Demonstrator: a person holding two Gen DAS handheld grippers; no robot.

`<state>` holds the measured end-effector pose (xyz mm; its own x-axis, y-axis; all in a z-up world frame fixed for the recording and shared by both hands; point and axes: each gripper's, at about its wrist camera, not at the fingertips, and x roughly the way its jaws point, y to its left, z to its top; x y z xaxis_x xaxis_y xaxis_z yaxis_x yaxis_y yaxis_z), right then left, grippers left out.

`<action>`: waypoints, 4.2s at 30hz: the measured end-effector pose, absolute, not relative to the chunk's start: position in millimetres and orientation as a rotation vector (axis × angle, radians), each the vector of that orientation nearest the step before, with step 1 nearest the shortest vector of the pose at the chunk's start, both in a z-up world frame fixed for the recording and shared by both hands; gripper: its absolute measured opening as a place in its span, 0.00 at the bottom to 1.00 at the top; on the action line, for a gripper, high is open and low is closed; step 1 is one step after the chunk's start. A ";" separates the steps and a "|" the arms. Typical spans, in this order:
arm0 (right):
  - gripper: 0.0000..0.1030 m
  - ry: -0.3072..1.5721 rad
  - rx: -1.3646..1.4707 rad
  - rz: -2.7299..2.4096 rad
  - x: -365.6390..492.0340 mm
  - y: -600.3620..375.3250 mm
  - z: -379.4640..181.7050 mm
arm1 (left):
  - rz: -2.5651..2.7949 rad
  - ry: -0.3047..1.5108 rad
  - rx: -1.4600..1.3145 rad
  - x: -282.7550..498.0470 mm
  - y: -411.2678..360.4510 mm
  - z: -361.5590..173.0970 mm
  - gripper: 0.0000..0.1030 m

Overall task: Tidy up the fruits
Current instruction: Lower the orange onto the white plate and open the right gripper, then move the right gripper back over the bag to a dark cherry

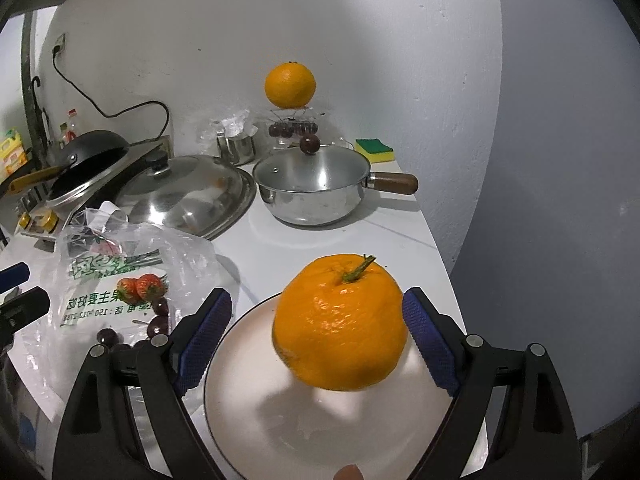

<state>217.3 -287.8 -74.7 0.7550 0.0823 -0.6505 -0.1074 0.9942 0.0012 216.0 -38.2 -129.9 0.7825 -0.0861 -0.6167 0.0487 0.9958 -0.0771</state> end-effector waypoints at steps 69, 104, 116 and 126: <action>0.34 0.893 -0.157 0.434 204.6 -174.7 -142.2 | 0.035 0.746 -0.020 203.7 5.8 -174.9 0.94; 0.26 0.784 -0.057 0.550 203.6 -197.6 -106.4 | -0.064 0.697 0.078 228.9 -27.9 -175.8 0.93; 0.26 0.748 -0.042 0.563 201.8 -204.3 -94.6 | -0.103 0.814 0.057 252.3 -31.5 -204.9 0.66; 0.27 0.824 -0.066 0.528 204.4 -209.7 -121.7 | -0.112 0.836 0.065 255.1 -36.0 -213.0 0.58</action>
<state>204.4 -209.7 -121.7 0.5583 0.4226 -0.7139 -0.4725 0.8693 0.1450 255.1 -36.0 -213.0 0.6646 -0.0737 -0.7435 0.1247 0.9921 0.0131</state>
